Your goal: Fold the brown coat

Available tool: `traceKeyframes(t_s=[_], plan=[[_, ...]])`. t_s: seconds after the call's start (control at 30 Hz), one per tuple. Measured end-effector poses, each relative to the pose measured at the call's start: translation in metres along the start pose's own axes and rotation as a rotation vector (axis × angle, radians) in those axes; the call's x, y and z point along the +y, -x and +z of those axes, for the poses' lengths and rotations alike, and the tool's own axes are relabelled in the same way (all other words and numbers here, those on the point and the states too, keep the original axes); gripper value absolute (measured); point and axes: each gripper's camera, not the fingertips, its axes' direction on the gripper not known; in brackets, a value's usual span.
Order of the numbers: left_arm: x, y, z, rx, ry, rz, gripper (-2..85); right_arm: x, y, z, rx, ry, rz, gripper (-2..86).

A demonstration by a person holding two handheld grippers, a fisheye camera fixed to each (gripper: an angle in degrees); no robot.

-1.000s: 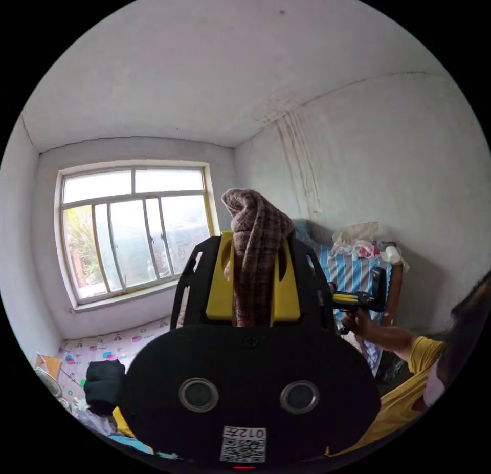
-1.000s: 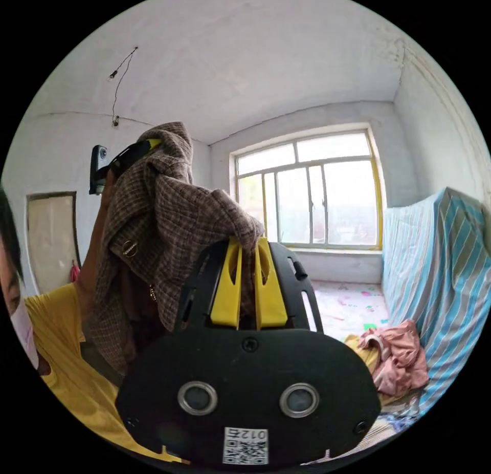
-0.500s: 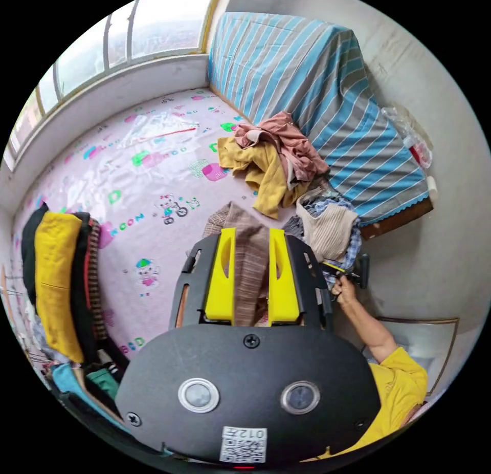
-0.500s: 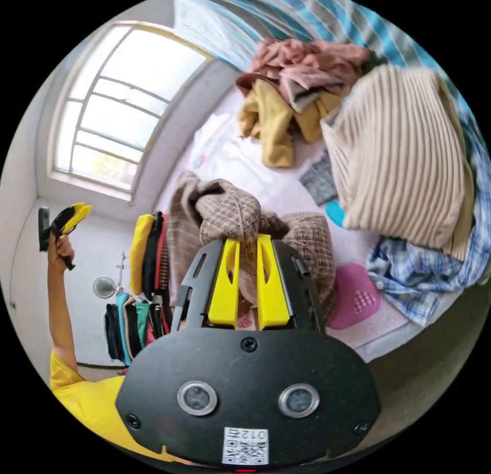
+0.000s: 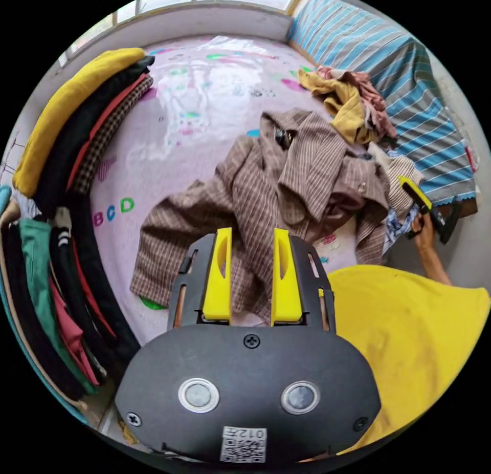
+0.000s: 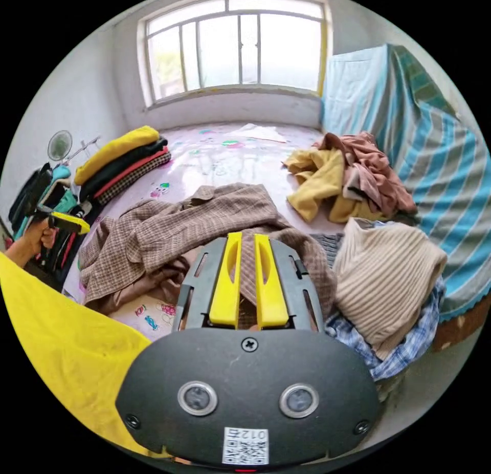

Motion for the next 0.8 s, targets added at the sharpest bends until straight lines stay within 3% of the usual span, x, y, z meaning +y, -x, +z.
traceKeyframes(t_s=[0.17,0.23,0.4,0.47,0.6,0.8], plan=[[0.005,0.004,0.035,0.057,0.110,-0.036,15.0,-0.030,0.055,0.113,-0.324,0.278,-0.066,12.6],[-0.003,0.009,0.041,0.068,0.124,-0.048,14.7,-0.036,0.069,0.147,-0.361,0.349,-0.079,13.9],[-0.029,0.019,0.048,-0.056,0.203,-0.015,10.2,-0.040,0.118,0.212,-0.250,0.504,-0.284,14.9],[-0.037,0.030,0.033,-0.034,0.200,-0.002,6.7,-0.035,0.128,0.241,-0.098,0.589,-0.366,9.6],[-0.043,0.072,-0.009,0.109,0.109,-0.095,2.9,-0.047,0.100,0.239,-0.134,0.561,-0.323,3.0],[-0.042,0.152,-0.073,0.268,-0.038,-0.205,1.0,-0.088,-0.030,0.165,-0.417,0.340,-0.019,1.1]])
